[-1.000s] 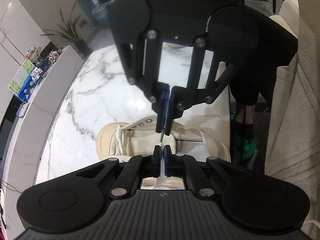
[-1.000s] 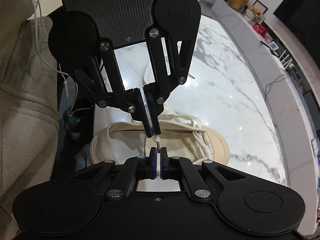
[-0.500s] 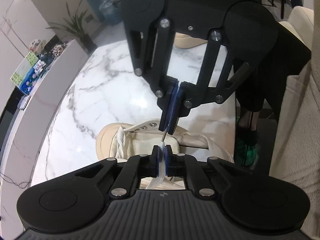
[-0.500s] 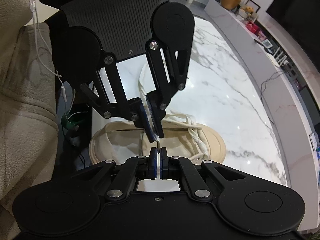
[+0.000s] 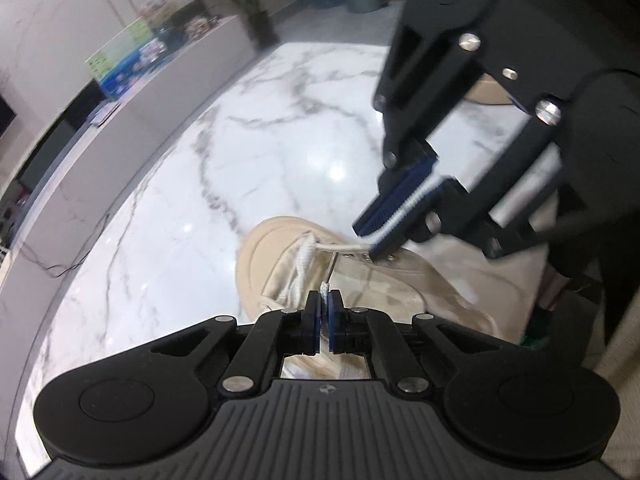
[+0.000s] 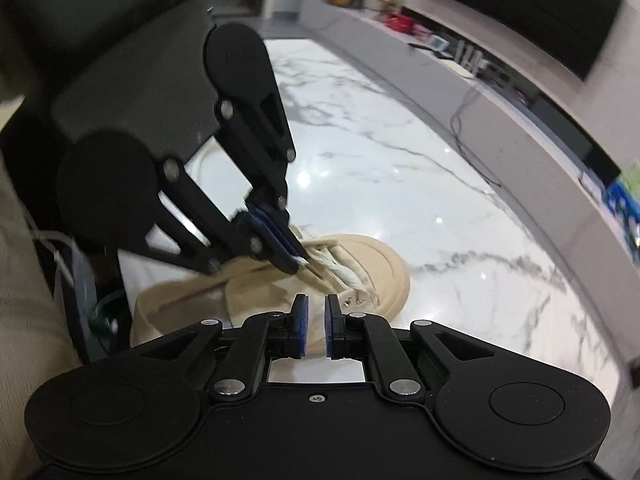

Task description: Lace up shoes with both hands

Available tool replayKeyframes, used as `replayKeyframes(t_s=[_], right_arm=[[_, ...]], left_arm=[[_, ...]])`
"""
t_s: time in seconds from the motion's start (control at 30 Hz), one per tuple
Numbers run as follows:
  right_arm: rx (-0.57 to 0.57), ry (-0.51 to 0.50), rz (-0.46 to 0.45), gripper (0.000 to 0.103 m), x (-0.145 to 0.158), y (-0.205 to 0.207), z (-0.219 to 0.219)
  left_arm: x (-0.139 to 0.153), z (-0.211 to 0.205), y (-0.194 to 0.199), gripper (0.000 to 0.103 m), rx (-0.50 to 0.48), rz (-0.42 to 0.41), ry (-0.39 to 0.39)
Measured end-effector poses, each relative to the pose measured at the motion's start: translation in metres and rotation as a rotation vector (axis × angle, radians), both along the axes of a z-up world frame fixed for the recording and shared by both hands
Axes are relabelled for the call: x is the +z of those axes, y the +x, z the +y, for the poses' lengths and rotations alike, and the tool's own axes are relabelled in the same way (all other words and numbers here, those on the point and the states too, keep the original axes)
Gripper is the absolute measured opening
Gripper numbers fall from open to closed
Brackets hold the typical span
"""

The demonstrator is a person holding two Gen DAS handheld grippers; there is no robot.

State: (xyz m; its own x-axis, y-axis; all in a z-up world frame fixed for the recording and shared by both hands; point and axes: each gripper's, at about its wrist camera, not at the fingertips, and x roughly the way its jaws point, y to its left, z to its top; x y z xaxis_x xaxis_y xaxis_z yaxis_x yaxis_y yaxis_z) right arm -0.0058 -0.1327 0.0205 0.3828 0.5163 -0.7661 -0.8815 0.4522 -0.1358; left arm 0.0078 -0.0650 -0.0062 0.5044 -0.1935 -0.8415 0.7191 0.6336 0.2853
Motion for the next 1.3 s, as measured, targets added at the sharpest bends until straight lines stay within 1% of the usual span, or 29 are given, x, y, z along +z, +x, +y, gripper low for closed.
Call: replayKeyframes(t_s=[0.1, 0.27, 0.3, 0.5, 0.87, 1.1, 1.3], right_arm=[[-0.036, 0.016, 0.005, 0.011, -0.004, 0.000, 0.002], [-0.090, 0.021, 0.024, 0.010, -0.007, 0.007, -0.002], [-0.103, 0.011, 0.027, 0.010, -0.009, 0.009, -0.002], [-0.142, 0.028, 0.049, 0.009, -0.013, 0.015, -0.007], [-0.150, 0.046, 0.056, 0.009, -0.015, 0.021, -0.003], [-0.152, 0.057, 0.067, 0.009, -0.018, 0.024, -0.005], [-0.149, 0.059, 0.069, 0.009, -0.018, 0.019, -0.007]], left_arm=[[-0.001, -0.002, 0.004, 0.002, 0.017, 0.007, 0.010], [-0.007, 0.002, 0.001, 0.002, 0.041, 0.014, 0.039], [-0.008, 0.003, 0.000, 0.002, 0.043, 0.015, 0.040], [-0.016, 0.000, -0.001, 0.002, 0.051, 0.028, 0.047], [-0.025, -0.008, 0.005, 0.002, 0.032, 0.033, 0.070], [-0.024, -0.012, 0.005, 0.002, -0.004, 0.028, 0.064], [-0.021, -0.013, 0.005, 0.002, -0.020, 0.023, 0.039]])
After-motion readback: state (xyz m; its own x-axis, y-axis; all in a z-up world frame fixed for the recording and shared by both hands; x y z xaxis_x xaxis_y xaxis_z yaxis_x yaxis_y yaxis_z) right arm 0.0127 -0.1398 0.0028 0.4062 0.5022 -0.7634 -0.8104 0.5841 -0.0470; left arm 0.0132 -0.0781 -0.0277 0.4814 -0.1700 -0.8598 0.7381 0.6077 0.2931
